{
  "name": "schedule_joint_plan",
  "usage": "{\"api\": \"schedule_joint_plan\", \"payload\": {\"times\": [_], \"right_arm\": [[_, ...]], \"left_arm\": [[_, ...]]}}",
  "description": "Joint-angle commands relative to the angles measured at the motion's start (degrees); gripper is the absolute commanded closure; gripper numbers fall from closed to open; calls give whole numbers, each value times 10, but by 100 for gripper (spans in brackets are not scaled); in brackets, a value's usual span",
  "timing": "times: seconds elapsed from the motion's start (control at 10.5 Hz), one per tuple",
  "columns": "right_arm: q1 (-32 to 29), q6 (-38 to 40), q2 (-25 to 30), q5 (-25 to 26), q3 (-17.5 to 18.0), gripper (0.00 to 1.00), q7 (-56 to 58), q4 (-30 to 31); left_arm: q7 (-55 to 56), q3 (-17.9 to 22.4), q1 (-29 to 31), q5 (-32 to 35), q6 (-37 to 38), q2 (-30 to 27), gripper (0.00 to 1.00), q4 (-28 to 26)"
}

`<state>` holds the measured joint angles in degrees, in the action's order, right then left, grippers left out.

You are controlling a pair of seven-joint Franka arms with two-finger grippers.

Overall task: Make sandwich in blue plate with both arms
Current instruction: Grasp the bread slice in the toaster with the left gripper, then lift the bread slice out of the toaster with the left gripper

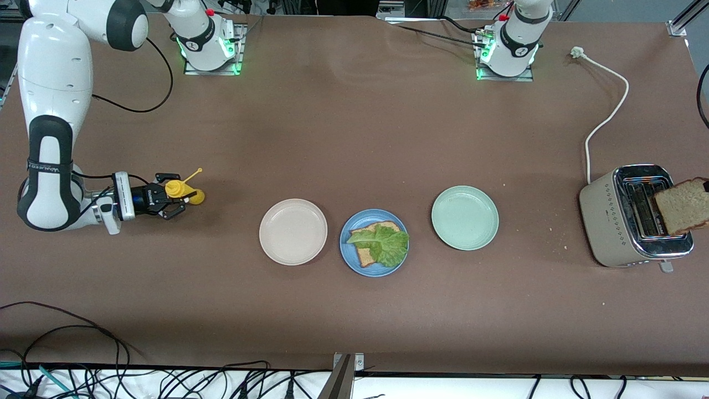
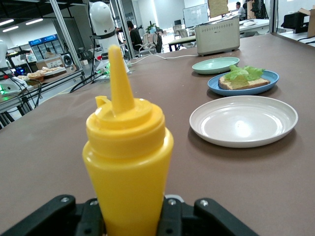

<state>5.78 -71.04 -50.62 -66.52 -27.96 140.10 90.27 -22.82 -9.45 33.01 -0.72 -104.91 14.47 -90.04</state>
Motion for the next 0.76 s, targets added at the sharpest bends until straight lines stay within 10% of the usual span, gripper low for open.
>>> {"api": "schedule_joint_plan", "payload": {"times": [0.0, 0.67], "right_arm": [[-29, 28, -33, -11, 17, 100, 20, -26], [-37, 19, -48, -10, 20, 100, 28, -48]], "left_arm": [[-7, -21, 0, 9, 61, -10, 100, 44], [21, -97, -1, 5, 138, -23, 100, 85]]}}
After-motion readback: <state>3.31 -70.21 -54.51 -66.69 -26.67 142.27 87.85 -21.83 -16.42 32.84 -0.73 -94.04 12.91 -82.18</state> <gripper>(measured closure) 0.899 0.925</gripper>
